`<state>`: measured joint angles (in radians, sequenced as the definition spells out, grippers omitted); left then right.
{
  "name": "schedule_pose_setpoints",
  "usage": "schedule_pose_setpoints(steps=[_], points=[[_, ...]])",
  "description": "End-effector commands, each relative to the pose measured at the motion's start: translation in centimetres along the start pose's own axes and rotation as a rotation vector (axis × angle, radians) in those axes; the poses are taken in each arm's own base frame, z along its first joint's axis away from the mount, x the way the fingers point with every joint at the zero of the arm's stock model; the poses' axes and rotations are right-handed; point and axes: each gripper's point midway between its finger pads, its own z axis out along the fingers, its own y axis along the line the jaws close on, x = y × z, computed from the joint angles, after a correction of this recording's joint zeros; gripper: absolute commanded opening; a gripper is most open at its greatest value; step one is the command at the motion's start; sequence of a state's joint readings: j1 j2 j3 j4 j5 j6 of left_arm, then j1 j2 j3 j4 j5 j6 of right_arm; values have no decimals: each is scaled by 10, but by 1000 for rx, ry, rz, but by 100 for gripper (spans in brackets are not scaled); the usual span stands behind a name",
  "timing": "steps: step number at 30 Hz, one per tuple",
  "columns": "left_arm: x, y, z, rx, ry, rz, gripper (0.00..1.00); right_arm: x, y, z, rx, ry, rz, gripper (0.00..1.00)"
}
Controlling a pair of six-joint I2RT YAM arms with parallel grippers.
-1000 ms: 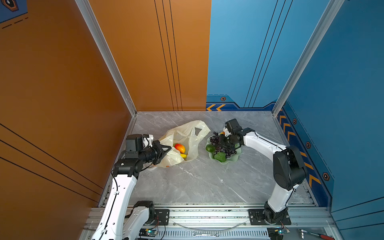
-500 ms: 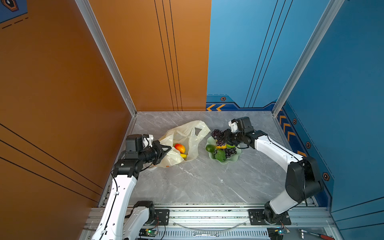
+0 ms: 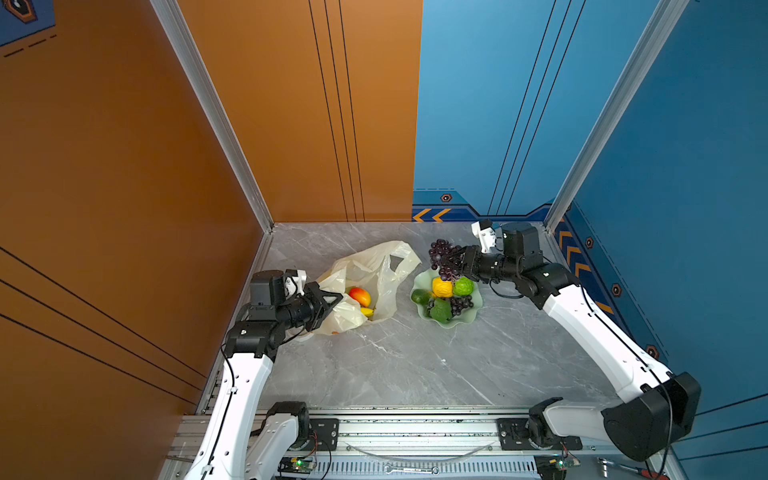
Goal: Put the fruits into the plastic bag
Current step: 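Lift the grapes off the plate with the right gripper, then carry the grapes into the bag mouth held by the left gripper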
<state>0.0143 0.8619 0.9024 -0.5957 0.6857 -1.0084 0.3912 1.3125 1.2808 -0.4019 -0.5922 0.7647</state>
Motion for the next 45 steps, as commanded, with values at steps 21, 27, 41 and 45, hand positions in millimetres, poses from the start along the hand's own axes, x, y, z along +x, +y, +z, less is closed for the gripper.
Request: schedule_pose_setpoints(steps=[21, 27, 41, 45], points=[[11, 3, -10, 15, -2, 11, 0, 94, 81, 125, -228, 332, -4, 35], [13, 3, -15, 18, -19, 6, 0, 131, 54, 178, -179, 449, 27, 34], [19, 7, -18, 17, -18, -9, 0, 113, 33, 260, 29, 370, 51, 36], [19, 6, -19, 19, -19, -5, 0, 115, 41, 273, 38, 367, 45, 61]])
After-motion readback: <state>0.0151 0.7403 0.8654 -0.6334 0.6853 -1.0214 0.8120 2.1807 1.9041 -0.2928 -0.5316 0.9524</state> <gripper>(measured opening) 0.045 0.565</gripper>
